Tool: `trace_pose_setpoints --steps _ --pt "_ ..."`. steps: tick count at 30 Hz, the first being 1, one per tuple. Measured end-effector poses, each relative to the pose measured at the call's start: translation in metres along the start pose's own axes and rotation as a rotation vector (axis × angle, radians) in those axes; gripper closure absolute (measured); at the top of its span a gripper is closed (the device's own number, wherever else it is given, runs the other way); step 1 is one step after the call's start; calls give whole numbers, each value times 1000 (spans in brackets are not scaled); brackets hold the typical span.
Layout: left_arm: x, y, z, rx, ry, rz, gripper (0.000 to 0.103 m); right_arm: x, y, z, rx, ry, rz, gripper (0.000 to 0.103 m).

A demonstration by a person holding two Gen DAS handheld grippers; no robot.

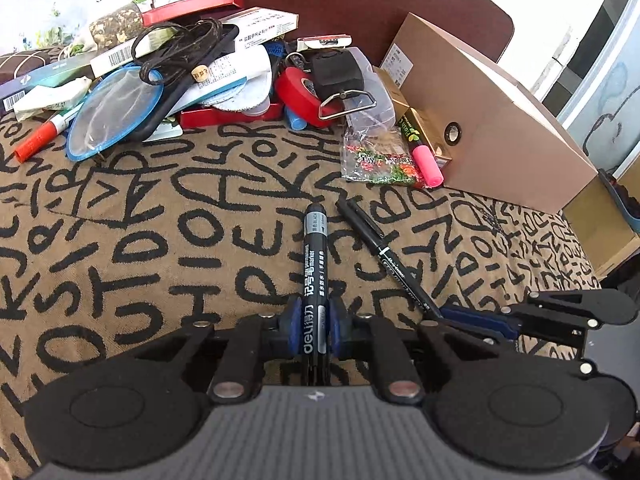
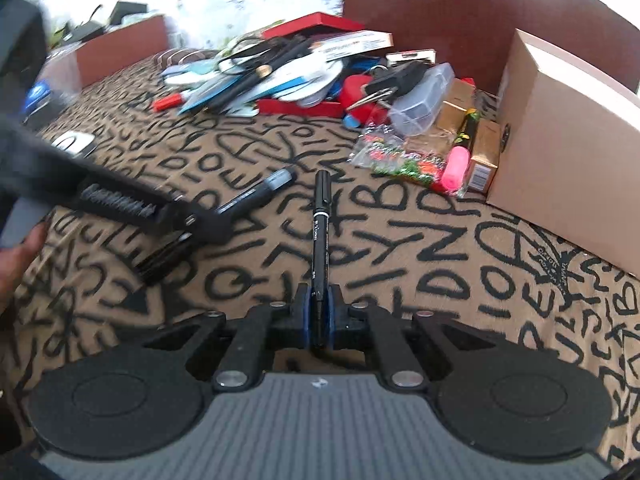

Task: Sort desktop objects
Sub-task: 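Lift both black markers off the table with both tools, then carry both markers over the cardboard box with both tools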

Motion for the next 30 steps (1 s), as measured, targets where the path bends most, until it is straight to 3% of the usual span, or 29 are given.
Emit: trace_pose_setpoints --steps 7,12,15,18,23,30 --pt "-3 -6 5 5 -13 2 79 -1 -21 17 4 -32 -25 94" --pt "-6 -11 6 4 -27 5 80 -4 -35 23 11 -52 -32 77" --pt "-6 -12 5 -1 -36 13 89 -1 -39 23 2 -22 -40 79" --pt "-4 -10 6 -6 -14 13 89 0 -36 21 -14 -37 -31 96" --pt "-6 -1 8 -10 33 -24 90 -1 -19 19 -68 -91 -28 97" --pt "-28 20 32 -78 41 -94 90 -9 13 35 -155 -110 -28 97"
Point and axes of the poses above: each gripper's, at about its wrist camera, not at the fingertips, and y roughly against the way its jaws point, x to its left, z to its top, the point moved 3 cm from there along -y, roughly the way its jaws point, and after that the axes turned 6 degrees about -x, right-handed, at the moved point
